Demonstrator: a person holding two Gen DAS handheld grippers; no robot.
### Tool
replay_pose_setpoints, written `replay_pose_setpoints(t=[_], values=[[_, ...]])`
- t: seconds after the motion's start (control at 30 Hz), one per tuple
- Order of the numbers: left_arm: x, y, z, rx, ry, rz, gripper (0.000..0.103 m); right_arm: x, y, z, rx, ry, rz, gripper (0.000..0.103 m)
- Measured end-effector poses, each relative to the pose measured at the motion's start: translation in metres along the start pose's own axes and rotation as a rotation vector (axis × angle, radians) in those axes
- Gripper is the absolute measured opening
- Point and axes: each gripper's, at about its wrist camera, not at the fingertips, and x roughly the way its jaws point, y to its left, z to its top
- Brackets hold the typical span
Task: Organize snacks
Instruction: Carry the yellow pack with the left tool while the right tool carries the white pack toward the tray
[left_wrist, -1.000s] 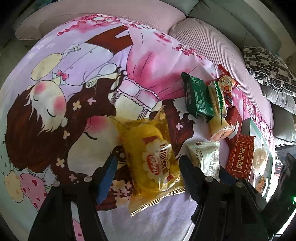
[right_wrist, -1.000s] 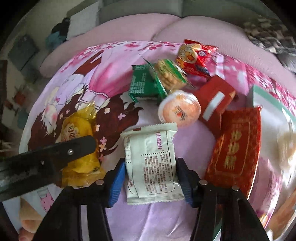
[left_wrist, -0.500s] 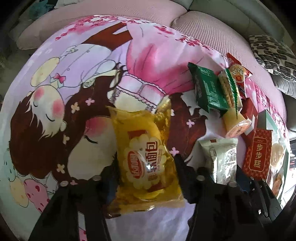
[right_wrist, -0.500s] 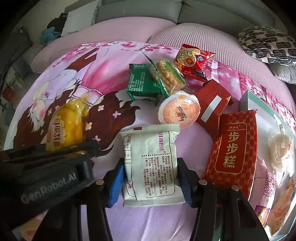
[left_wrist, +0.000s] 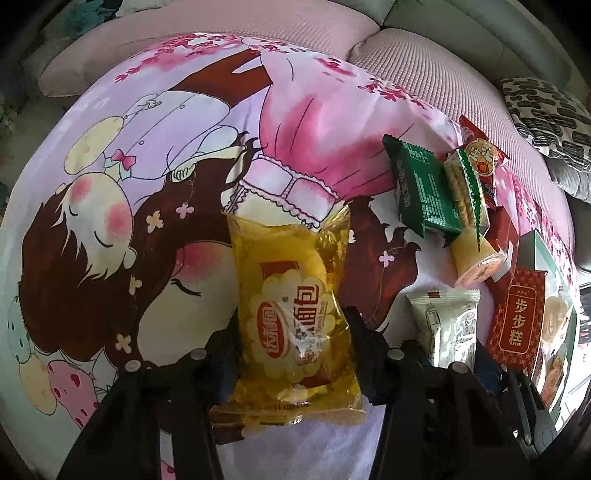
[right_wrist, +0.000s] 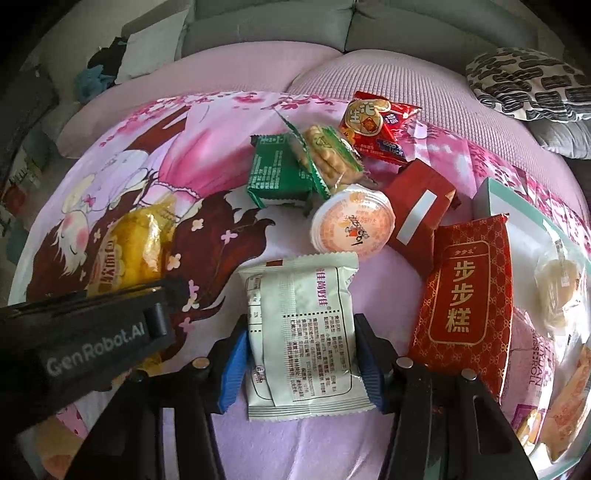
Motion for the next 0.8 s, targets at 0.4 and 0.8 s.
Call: replay_pose_setpoints(t=[0.4, 0.8], values=[[-0.026, 0.016, 0.005, -0.070, -0.060, -0.035, 0.042, -0.031, -0.021, -0.006, 0.095, -0.068, 0.112, 0.055], [-0.075, 0.010, 0.001, -0.094, -0.191, -0.058, 0.042, -0.104, -0.047, -0.005, 0.160, -0.230, 0.182, 0.055]])
